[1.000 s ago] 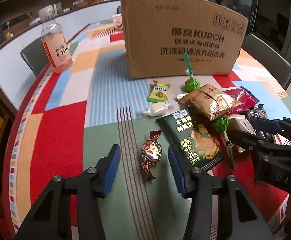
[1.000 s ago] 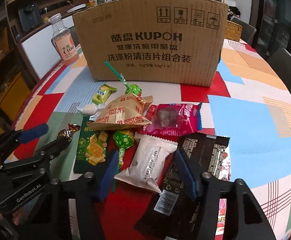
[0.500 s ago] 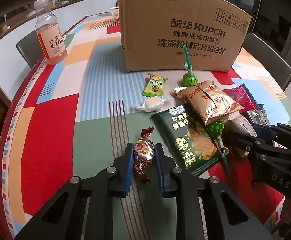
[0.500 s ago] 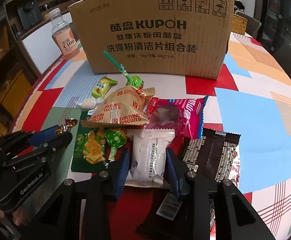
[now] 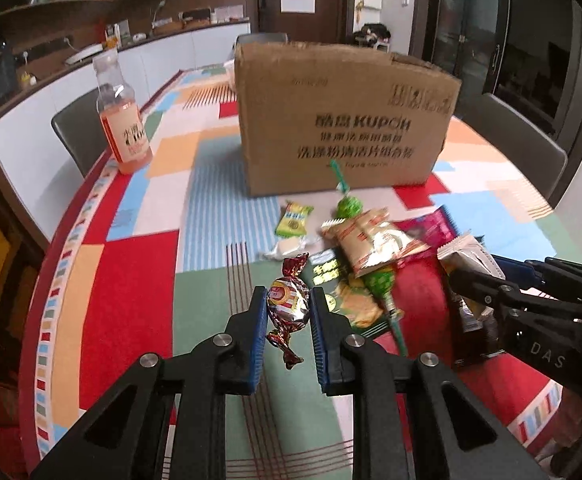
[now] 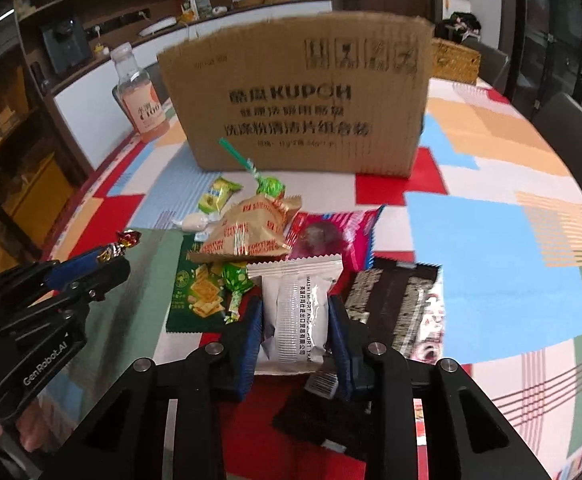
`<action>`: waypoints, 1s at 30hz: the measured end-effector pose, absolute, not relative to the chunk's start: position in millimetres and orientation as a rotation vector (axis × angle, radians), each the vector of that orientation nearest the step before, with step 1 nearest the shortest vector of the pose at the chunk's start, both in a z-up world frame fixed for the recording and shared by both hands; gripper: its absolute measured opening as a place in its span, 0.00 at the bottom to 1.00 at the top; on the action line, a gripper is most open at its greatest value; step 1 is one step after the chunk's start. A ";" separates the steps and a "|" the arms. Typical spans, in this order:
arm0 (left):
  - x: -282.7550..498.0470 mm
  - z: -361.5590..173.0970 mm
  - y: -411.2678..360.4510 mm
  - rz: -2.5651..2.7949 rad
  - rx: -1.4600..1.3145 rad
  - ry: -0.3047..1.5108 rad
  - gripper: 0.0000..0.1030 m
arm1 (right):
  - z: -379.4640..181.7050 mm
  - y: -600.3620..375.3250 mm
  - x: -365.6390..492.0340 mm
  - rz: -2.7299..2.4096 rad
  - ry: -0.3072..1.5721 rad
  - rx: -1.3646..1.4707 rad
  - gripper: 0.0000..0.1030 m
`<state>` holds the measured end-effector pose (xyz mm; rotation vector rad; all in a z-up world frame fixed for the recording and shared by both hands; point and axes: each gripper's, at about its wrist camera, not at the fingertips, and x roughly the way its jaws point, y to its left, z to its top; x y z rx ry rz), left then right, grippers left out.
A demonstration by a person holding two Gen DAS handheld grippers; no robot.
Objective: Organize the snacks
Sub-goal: 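Carry both snacks over the cardboard box and open both tools to drop them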
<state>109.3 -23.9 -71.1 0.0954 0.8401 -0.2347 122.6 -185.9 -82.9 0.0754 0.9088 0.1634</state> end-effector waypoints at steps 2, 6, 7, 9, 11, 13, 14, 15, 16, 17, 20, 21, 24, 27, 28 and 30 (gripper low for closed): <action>106.9 -62.9 -26.6 -0.238 0.097 0.821 0.21 | -74.0 -188.1 118.8 0.167 0.883 0.081 0.32; 106.1 -43.4 -31.5 -0.237 0.102 0.779 0.21 | -56.0 -190.2 114.4 0.187 0.832 0.086 0.32; 106.6 -39.3 -32.8 -0.235 0.104 0.769 0.21 | -51.3 -191.2 113.8 0.194 0.819 0.087 0.32; 108.7 -28.8 -36.1 -0.232 0.112 0.738 0.21 | -41.6 -192.6 114.5 0.202 0.789 0.084 0.32; 112.9 -19.8 -40.4 -0.236 0.121 0.708 0.21 | -31.6 -195.9 117.3 0.205 0.755 0.077 0.32; 119.5 -13.3 -45.0 -0.235 0.132 0.681 0.21 | -22.2 -199.7 122.8 0.205 0.724 0.076 0.32; 123.3 -10.2 -47.3 -0.229 0.139 0.670 0.21 | -19.3 -201.4 125.0 0.204 0.715 0.076 0.32; 126.6 -8.2 -48.5 -0.227 0.142 0.661 0.21 | -12.9 -204.6 130.5 0.200 0.694 0.078 0.32; 130.2 -6.0 -49.9 -0.227 0.143 0.654 0.21 | -10.2 -206.8 132.8 0.197 0.681 0.079 0.32; 134.8 -3.8 -51.1 -0.227 0.141 0.648 0.21 | -4.6 -209.7 138.0 0.189 0.661 0.079 0.32; 150.8 7.1 -56.0 -0.231 0.132 0.623 0.21 | 5.2 -215.2 151.8 0.173 0.623 0.085 0.32; 155.3 9.9 -56.8 -0.232 0.129 0.618 0.21 | 7.8 -216.3 155.8 0.173 0.614 0.090 0.32; 172.0 20.0 -59.2 -0.232 0.119 0.601 0.21 | 18.3 -218.1 172.1 0.171 0.587 0.096 0.32; 188.5 29.8 -60.6 -0.226 0.123 0.587 0.21 | 29.1 -219.1 190.4 0.165 0.567 0.090 0.32; 193.3 32.1 -61.1 -0.226 0.125 0.586 0.21 | 30.7 -219.5 193.8 0.165 0.566 0.087 0.32; 206.9 36.7 -62.2 -0.233 0.130 0.591 0.21 | 35.7 -220.9 207.9 0.160 0.567 0.084 0.32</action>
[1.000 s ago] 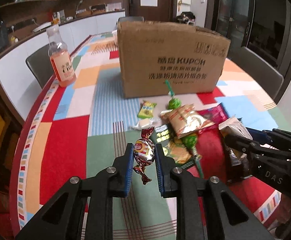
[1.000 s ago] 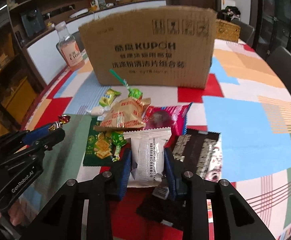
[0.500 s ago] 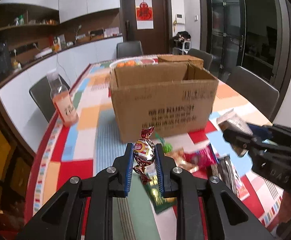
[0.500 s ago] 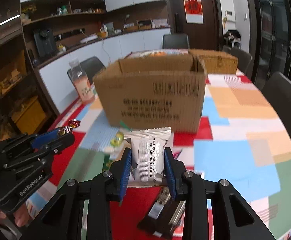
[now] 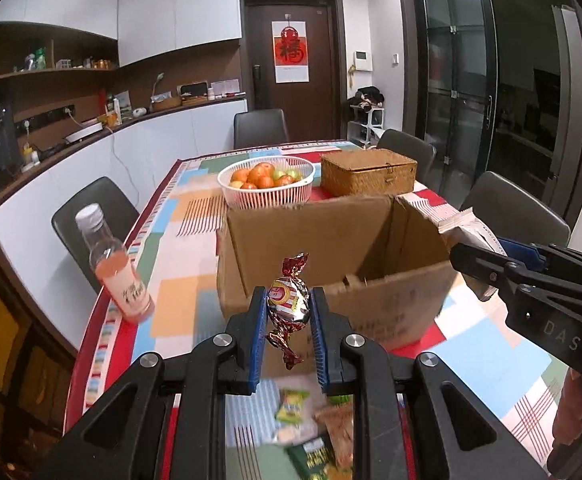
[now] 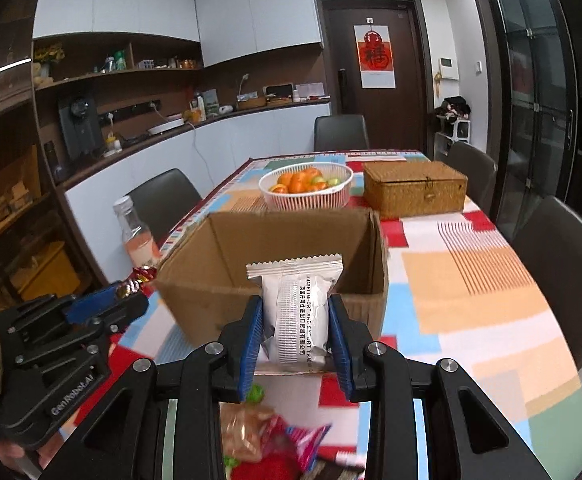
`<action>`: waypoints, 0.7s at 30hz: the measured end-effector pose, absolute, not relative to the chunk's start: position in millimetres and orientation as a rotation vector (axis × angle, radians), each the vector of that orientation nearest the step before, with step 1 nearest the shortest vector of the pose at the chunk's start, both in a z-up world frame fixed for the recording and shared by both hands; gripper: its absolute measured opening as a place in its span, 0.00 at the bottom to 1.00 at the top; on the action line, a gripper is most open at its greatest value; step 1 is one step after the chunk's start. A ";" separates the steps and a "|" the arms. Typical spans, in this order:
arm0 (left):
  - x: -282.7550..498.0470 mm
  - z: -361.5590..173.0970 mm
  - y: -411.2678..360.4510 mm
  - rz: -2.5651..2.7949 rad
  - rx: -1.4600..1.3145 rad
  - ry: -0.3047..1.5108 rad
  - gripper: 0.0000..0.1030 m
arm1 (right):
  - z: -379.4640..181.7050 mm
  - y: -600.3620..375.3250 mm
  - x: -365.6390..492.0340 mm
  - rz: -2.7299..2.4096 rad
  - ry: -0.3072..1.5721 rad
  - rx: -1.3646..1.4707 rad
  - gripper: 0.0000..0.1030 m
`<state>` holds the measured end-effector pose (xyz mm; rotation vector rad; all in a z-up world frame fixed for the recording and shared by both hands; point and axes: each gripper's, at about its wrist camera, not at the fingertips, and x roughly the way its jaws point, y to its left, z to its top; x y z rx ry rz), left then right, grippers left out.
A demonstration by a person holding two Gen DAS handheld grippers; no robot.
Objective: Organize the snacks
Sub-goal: 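Carry both snacks over the cardboard box and open both tools to drop them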
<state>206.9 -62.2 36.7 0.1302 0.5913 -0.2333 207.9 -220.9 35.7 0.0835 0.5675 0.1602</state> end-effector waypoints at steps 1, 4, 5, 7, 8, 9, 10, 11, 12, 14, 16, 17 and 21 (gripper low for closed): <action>211.7 37.4 -64.1 -0.234 0.136 0.594 0.21 | 37.5 -221.0 212.1 0.160 0.567 0.078 0.32; 232.0 40.2 -68.6 -0.240 0.157 0.612 0.21 | 41.2 -221.9 229.5 0.162 0.577 0.066 0.32; 238.6 40.4 -71.0 -0.246 0.160 0.622 0.21 | 41.6 -221.6 235.4 0.161 0.585 0.065 0.32; 252.7 41.1 -73.3 -0.249 0.160 0.635 0.21 | 40.7 -222.9 248.9 0.169 0.606 0.076 0.32; 258.4 40.3 -74.5 -0.250 0.163 0.642 0.21 | 40.0 -222.0 253.5 0.169 0.616 0.080 0.32; 266.2 40.3 -76.1 -0.247 0.165 0.651 0.21 | 39.8 -222.7 259.8 0.170 0.628 0.088 0.32; 270.9 40.3 -77.1 -0.241 0.166 0.656 0.21 | 39.9 -222.4 265.7 0.175 0.634 0.091 0.32; 276.9 40.2 -78.9 -0.237 0.169 0.662 0.21 | 39.3 -222.2 268.3 0.176 0.635 0.088 0.32; 281.2 40.3 -80.1 -0.233 0.172 0.665 0.22 | 39.1 -221.3 272.4 0.170 0.636 0.084 0.32; 287.5 41.1 -79.9 -0.220 0.170 0.669 0.28 | 39.4 -220.9 278.1 0.165 0.644 0.086 0.32; 288.7 42.5 -79.0 -0.215 0.162 0.667 0.29 | 39.4 -222.4 282.5 0.167 0.649 0.094 0.38; 287.3 43.0 -77.4 -0.213 0.162 0.666 0.31 | 40.2 -222.9 283.1 0.161 0.650 0.097 0.42; 269.7 45.4 -74.2 -0.230 0.154 0.654 0.37 | 43.1 -225.2 270.3 0.140 0.628 0.085 0.48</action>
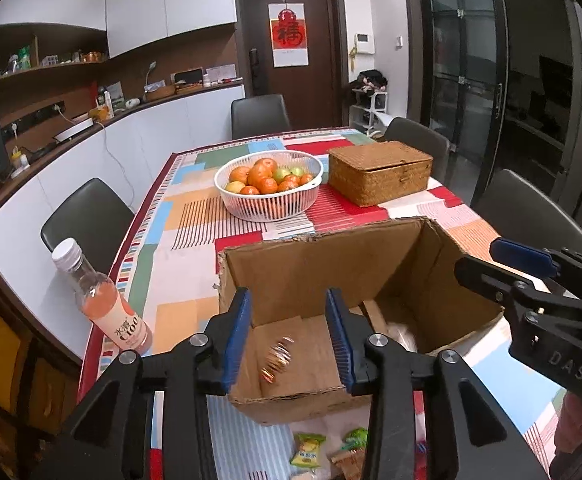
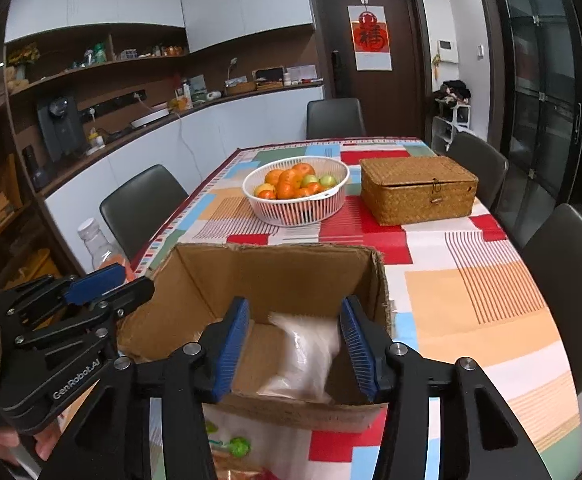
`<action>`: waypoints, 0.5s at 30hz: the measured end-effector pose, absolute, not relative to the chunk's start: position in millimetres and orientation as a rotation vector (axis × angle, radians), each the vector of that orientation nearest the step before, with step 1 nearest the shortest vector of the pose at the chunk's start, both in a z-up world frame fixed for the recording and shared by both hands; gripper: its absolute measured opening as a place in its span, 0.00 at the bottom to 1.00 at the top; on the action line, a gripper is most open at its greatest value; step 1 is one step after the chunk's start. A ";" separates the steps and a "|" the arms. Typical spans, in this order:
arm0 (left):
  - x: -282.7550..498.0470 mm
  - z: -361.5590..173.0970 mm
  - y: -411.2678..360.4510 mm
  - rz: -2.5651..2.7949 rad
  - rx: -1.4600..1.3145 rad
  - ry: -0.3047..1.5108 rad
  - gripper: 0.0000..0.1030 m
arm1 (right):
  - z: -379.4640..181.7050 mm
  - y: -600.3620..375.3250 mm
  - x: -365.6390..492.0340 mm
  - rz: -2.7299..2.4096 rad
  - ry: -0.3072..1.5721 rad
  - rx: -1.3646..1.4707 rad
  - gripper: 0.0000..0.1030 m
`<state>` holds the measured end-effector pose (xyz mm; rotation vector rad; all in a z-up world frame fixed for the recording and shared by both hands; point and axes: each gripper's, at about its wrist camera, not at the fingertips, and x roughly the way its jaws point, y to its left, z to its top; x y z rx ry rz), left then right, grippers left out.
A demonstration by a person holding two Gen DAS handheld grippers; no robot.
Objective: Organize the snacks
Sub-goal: 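Carry both snacks over the cardboard box and open both tools to drop them, then return both tools to the snack pile and lower the right tool onto the chocolate bar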
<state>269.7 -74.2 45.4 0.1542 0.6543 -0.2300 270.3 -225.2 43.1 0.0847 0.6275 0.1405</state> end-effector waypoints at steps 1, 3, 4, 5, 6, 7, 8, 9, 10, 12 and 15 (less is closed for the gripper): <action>263.9 46.1 -74.0 -0.237 0.153 0.653 0.37 | 45.0 -224.4 267.9 0.138 0.623 0.082 0.48; 250.3 46.9 -73.3 -0.257 0.146 0.646 0.38 | 46.5 -224.3 256.8 0.144 0.610 0.078 0.48; 243.1 47.1 -73.1 -0.265 0.143 0.642 0.40 | 46.8 -224.4 251.1 0.146 0.607 0.077 0.48; 234.5 47.2 -73.1 -0.272 0.142 0.636 0.42 | 46.4 -224.5 243.1 0.152 0.607 0.079 0.48; 228.3 47.6 -73.2 -0.280 0.139 0.633 0.42 | 46.2 -224.7 238.1 0.158 0.605 0.084 0.48; 223.2 47.6 -72.9 -0.286 0.136 0.632 0.42 | 46.0 -224.7 232.6 0.165 0.605 0.090 0.48; 215.1 47.0 -72.4 -0.299 0.128 0.632 0.42 | 45.0 -224.2 227.2 0.170 0.605 0.093 0.48; 210.5 46.8 -71.8 -0.306 0.124 0.633 0.42 | 43.6 -223.9 220.6 0.177 0.606 0.097 0.48; 206.1 46.6 -71.2 -0.311 0.123 0.634 0.42 | 42.2 -223.4 216.0 0.181 0.607 0.101 0.48; 195.2 46.1 -70.9 -0.315 0.126 0.631 0.42 | 38.5 -222.3 204.4 0.189 0.612 0.107 0.48; 179.4 43.9 -69.9 -0.315 0.136 0.617 0.45 | 33.4 -220.7 191.1 0.194 0.618 0.103 0.48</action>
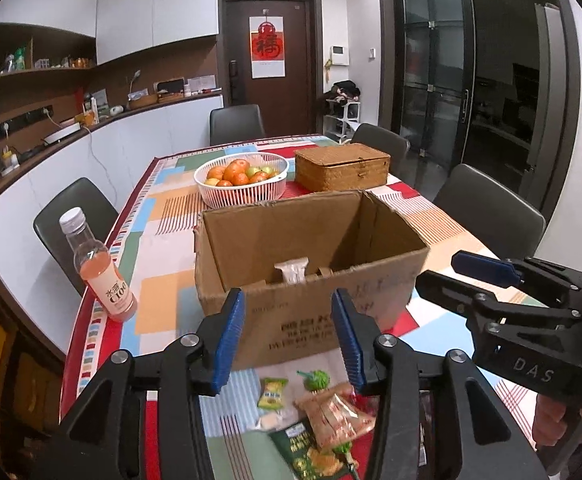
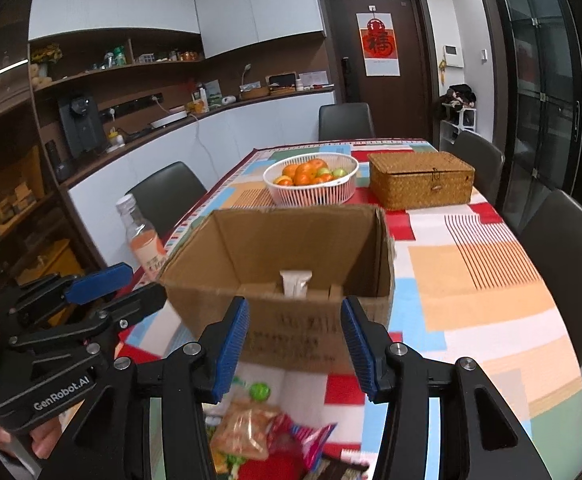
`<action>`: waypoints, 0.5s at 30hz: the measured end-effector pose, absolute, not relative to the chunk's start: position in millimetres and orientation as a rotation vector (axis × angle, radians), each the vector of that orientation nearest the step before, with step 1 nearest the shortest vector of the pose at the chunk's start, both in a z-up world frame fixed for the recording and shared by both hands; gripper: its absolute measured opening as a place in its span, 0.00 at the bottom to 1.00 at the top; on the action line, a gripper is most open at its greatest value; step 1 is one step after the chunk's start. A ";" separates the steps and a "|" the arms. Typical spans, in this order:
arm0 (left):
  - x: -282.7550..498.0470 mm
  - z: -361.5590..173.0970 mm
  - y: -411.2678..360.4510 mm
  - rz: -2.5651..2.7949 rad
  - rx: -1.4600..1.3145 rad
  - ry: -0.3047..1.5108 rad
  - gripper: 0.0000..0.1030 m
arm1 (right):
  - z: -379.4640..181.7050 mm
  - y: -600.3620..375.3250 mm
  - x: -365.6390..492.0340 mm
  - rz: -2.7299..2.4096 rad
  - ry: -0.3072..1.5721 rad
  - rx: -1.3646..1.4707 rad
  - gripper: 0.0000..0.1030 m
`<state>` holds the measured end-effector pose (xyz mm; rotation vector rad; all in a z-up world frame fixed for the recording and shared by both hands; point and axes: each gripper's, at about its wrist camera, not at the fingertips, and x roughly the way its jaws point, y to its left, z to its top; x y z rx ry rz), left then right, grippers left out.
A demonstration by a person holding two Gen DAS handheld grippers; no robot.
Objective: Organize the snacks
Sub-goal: 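Return both tools to the snack pile and lower the right tool onto the chocolate bar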
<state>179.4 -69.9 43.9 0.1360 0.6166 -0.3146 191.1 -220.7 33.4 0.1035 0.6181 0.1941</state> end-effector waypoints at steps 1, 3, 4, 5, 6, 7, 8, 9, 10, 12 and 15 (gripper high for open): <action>174.5 42.4 -68.9 -0.315 0.138 0.615 0.46 | 31.2 -220.0 186.2 0.194 0.621 0.103 0.48; 163.3 37.8 -68.8 -0.312 0.144 0.617 0.46 | 26.0 -220.1 176.6 0.195 0.631 0.107 0.48; 158.6 34.9 -68.2 -0.313 0.140 0.620 0.46 | 24.4 -219.8 173.3 0.194 0.633 0.110 0.48; 155.6 32.3 -66.9 -0.315 0.135 0.627 0.46 | 21.1 -220.0 168.7 0.192 0.640 0.112 0.48; 149.9 27.3 -66.4 -0.316 0.134 0.638 0.46 | 19.0 -221.0 166.6 0.190 0.646 0.114 0.48; 147.3 24.9 -65.5 -0.317 0.135 0.641 0.46 | 16.2 -221.7 164.0 0.191 0.653 0.116 0.48; 143.3 21.5 -65.6 -0.318 0.137 0.646 0.46 | 12.7 -221.5 161.0 0.189 0.662 0.117 0.48; 138.1 16.7 -65.4 -0.319 0.144 0.650 0.46 | 7.2 -221.7 157.2 0.189 0.677 0.114 0.48; 134.9 13.0 -65.7 -0.320 0.152 0.654 0.46 | 3.0 -220.8 153.3 0.188 0.687 0.111 0.48; 127.4 4.1 -66.4 -0.323 0.167 0.666 0.46 | -5.3 -220.9 147.9 0.186 0.711 0.105 0.48; 117.8 -6.5 -67.4 -0.325 0.180 0.677 0.46 | -17.0 -219.4 142.4 0.188 0.750 0.087 0.48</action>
